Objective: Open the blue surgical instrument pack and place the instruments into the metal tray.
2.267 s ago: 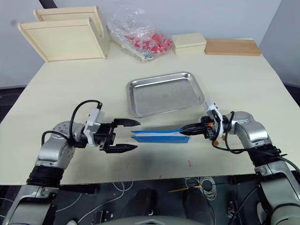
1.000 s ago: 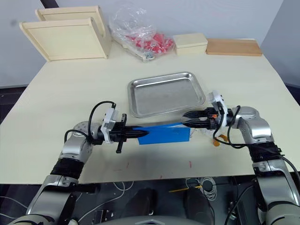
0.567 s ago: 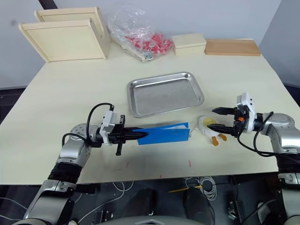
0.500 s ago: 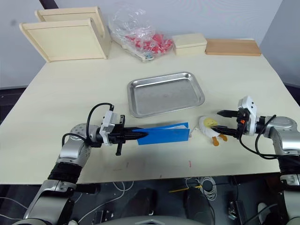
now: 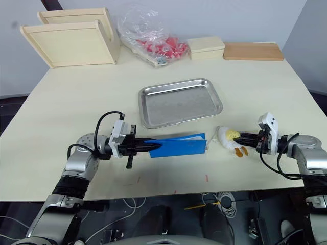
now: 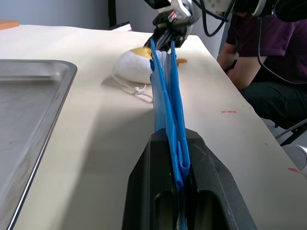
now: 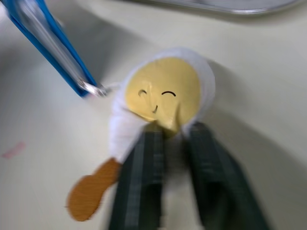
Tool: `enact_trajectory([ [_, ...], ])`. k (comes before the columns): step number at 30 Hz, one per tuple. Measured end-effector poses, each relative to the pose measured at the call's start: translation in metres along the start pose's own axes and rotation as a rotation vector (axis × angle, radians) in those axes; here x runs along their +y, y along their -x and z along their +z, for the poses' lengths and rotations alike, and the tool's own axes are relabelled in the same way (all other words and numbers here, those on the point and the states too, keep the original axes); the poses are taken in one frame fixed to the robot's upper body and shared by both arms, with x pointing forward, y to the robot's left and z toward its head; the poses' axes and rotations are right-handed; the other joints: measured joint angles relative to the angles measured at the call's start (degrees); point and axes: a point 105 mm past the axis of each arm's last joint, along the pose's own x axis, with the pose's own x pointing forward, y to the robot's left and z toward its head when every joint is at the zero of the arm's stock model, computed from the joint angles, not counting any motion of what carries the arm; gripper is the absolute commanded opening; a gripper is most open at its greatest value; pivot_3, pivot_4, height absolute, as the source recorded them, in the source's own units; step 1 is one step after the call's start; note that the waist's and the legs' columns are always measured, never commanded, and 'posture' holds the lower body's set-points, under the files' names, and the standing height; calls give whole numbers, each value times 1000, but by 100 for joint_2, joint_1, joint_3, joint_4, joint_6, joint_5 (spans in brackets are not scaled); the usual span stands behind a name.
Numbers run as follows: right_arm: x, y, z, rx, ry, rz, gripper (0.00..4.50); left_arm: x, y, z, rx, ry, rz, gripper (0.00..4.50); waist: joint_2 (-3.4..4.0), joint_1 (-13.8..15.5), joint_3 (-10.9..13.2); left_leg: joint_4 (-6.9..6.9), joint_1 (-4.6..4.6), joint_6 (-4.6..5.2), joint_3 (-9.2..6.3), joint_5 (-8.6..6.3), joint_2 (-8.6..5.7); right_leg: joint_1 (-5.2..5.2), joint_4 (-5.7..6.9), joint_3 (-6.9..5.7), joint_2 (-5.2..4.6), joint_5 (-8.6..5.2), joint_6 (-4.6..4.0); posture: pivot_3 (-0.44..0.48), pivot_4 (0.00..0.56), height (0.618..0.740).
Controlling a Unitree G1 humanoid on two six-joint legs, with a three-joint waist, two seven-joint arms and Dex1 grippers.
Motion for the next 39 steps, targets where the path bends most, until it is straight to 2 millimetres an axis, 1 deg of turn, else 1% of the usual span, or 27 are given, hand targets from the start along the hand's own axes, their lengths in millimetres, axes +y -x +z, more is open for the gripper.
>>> enact_trajectory([
  [4, 8, 10, 23, -111, -57, 34, 54, 0, 0, 0, 1, -1, 0, 0, 0, 2, 0, 0, 0, 0, -2, 0, 0, 0, 0, 0, 0, 0, 0, 0, 150, 740],
  [6, 15, 15, 40, -191, -68, 75, 54, 0, 0, 0, 1, -1, 0, 0, 0, 2, 0, 0, 0, 0, -4, 0, 1, 0, 0, -1, 1, 0, 0, 0, 150, 740],
  [10, 30, 20, 67, -308, -56, 143, 54, 0, 0, 0, 2, -1, 1, 0, 0, 2, 0, 0, -2, 0, -4, 0, 3, 0, 0, -1, 0, 0, 1, 0, 150, 740],
  [12, 38, 21, 82, -371, -62, 184, 54, 0, 0, 0, 2, -1, 2, 0, 0, 1, 0, 0, -2, 0, -5, 0, 3, 0, 0, -1, 0, 0, 1, 0, 150, 740],
  [13, 40, 21, 85, -381, -64, 193, 54, 0, 0, 0, 2, -2, 2, 0, 1, 2, 0, 0, -1, 0, -5, 0, 3, -1, 0, 0, 0, 0, 1, 0, 150, 740],
  [14, 50, 19, 98, -419, -71, 243, 54, 0, 0, 0, 2, -1, 4, 0, 0, 2, 0, 0, -2, 0, -5, 0, 4, -1, -1, -2, 0, 0, 1, 0, 150, 740],
  [15, 51, 19, 99, -422, -70, 247, 54, 0, 0, 0, 2, -1, 4, 0, 0, 3, 0, 0, -2, 0, -5, 0, 7, -1, -1, -2, 0, 0, 1, 0, 150, 740],
  [16, 55, 18, 105, -443, -81, 265, 54, 0, 0, -1, 3, 0, 9, 0, 0, 5, 0, 0, -5, 0, -5, 0, 7, -1, -3, -4, 0, 0, 1, 0, 150, 740],
  [17, 56, 18, 106, -449, -85, 270, 54, 0, 0, -1, 3, 1, 11, 0, 1, 5, 0, 0, -4, 0, -5, 0, 7, -1, -3, -3, 0, 0, 1, 0, 150, 740],
  [18, 59, 15, 113, -466, -87, 284, 54, 0, 1, -1, 4, 1, 17, 0, 1, 1, 1, 0, -4, 0, -6, 0, 7, -1, -3, -1, -1, 0, 1, 0, 150, 740],
  [19, 67, 11, 131, -493, -54, 317, 54, 1, 0, -1, 6, -1, 21, 0, 5, -10, 3, 0, -2, 0, -7, 0, 7, -2, -2, 3, -1, 1, 3, 0, 150, 740],
  [21, 71, 9, 139, -496, -28, 329, 54, 1, 0, -1, 4, 1, 21, 0, 3, 0, 3, 0, -5, 0, -5, 0, 7, -1, -4, -3, 0, 1, 3, 0, 150, 740],
  [22, 75, -1, 146, -478, 0, 342, 54, 2, 0, 0, 5, -1, 22, 0, 6, -1, 4, -1, -5, 0, -4, 0, 7, -2, -5, -1, 0, 1, 3, 0, 150, 740],
  [23, 76, -2, 147, -476, 4, 346, 54, 2, 0, 0, 5, -4, 21, 0, 5, -1, 4, -1, -5, 0, -4, 0, 6, -2, -5, -2, 0, 1, 3, 0, 150, 740],
  [25, 83, -18, 152, -442, 44, 371, 54, 3, -1, 1, 11, -8, 22, 0, 5, -2, 4, -1, -8, 0, -4, 0, 7, -3, -5, -6, 2, 1, 2, 0, 150, 740],
  [27, 93, -40, 150, -375, 105, 393, 54, 4, -2, 2, 15, -14, 17, 0, 5, -2, 4, -1, -11, 0, -4, 0, 6, -4, -5, -9, 2, 1, 2, 0, 150, 740],
  [28, 95, -45, 149, -363, 115, 397, 54, 5, -2, 2, 18, -14, 17, 0, 5, -1, 4, -1, -14, 0, -5, 0, 6, -5, -5, -10, 2, 1, 2, 0, 150, 740],
  [29, 99, -58, 148, -339, 151, 407, 54, 5, -3, 2, 17, -16, 15, 0, 5, 1, 4, -1, -15, 0, -5, 0, 5, -6, -6, -10, 1, 1, 2, 0, 150, 740],
  [30, 103, -67, 147, -327, 171, 421, 54, 5, -3, 2, 18, -17, 15, 0, 5, 6, 4, -1, -16, 0, -6, 0, 5, -6, -5, -11, 0, 1, 3, 0, 150, 740],
  [31, 105, -70, 146, -322, 177, 426, 54, 5, -4, 2, 17, -17, 14, 0, 5, 8, 4, -1, -16, 0, -6, 0, 5, -6, -6, -11, 0, 1, 3, 0, 150, 740],
  [32, 110, -80, 145, -309, 202, 442, 54, 5, -4, 2, 18, -15, 13, 0, 5, 17, 4, -1, -18, 0, -8, 0, 4, -6, -6, -13, -2, 1, 3, 0, 150, 740],
  [34, 114, -86, 147, -311, 225, 456, 54, 6, -4, 2, 19, -15, 13, 0, 6, 10, 4, -1, -16, 0, -8, 0, 4, -6, -6, -11, -3, 2, 4, 0, 150, 740],
  [36, 123, -98, 150, -316, 269, 490, 54, 6, -3, 2, 23, -17, 15, 0, 6, 2, 4, -1, -14, 0, -9, 0, 3, -6, -6, -12, -1, 2, 3, 0, 150, 740],
  [39, 133, -109, 147, -309, 288, 535, 54, 6, -4, 2, 22, -17, 13, 0, 5, 17, 3, -1, -17, 0, -15, 0, 4, -5, -5, -20, -1, 2, 3, 0, 150, 740],
])
